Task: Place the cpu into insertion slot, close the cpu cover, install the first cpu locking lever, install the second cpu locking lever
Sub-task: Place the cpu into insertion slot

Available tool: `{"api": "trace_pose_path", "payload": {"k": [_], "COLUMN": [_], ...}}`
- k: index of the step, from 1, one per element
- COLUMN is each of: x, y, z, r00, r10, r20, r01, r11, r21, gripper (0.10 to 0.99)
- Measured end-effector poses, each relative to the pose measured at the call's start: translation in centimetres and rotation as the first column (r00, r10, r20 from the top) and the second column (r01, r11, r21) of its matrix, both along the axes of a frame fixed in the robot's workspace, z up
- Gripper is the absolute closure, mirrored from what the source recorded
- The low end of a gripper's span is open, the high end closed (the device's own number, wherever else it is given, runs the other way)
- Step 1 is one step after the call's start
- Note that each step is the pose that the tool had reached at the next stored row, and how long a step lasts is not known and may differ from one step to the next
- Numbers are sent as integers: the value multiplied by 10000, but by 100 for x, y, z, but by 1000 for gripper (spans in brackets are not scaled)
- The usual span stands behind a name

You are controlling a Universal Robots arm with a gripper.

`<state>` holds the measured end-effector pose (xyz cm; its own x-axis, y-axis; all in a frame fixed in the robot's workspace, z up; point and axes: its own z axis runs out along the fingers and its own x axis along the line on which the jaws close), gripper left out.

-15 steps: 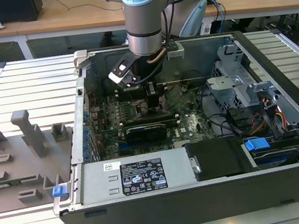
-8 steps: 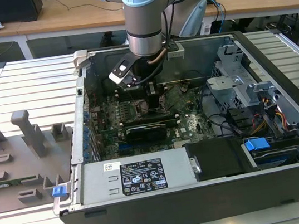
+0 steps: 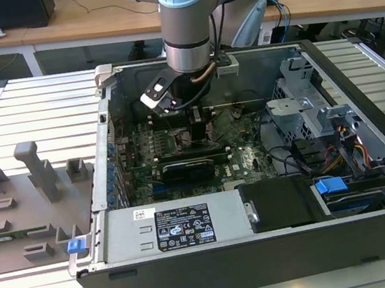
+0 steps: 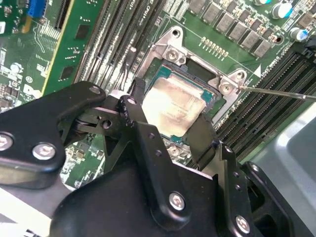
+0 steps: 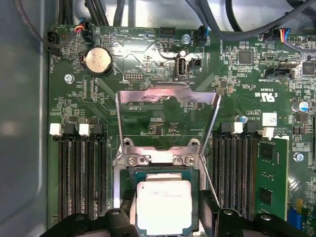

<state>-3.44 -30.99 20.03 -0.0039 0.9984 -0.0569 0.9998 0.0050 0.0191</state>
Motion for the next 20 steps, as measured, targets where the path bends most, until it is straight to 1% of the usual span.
{"api": "trace_pose_path", "payload": {"k": [2,4,7,10,11,12,13,15,16,17,18,20], "x": [0,0,0,0,0,0,0,0,0,0,0,1], "y": [2,0,-2,-2,-2,-2,-2,-2,-2,-2,-2,-1], "z": [-1,-1,85,154,179,206,230,312,336,375,432,488], "r00": [10000,10000,10000,10000,10000,10000,10000,10000,10000,10000,10000,10000], "r10": [-2,0,-1,0,0,-1,0,-1,0,0,0,2], "r20": [0,0,0,0,0,1,1,1,1,1,0,-1], "r01": [2,0,1,0,0,1,0,1,0,0,0,-2], "r11": [9996,9996,9996,9996,9996,9996,9996,9996,9996,9996,9996,9996], "r21": [294,298,297,297,297,297,297,296,297,296,296,290], "gripper": [471,471,471,471,486,553,553,675,796,796,859,859]}}
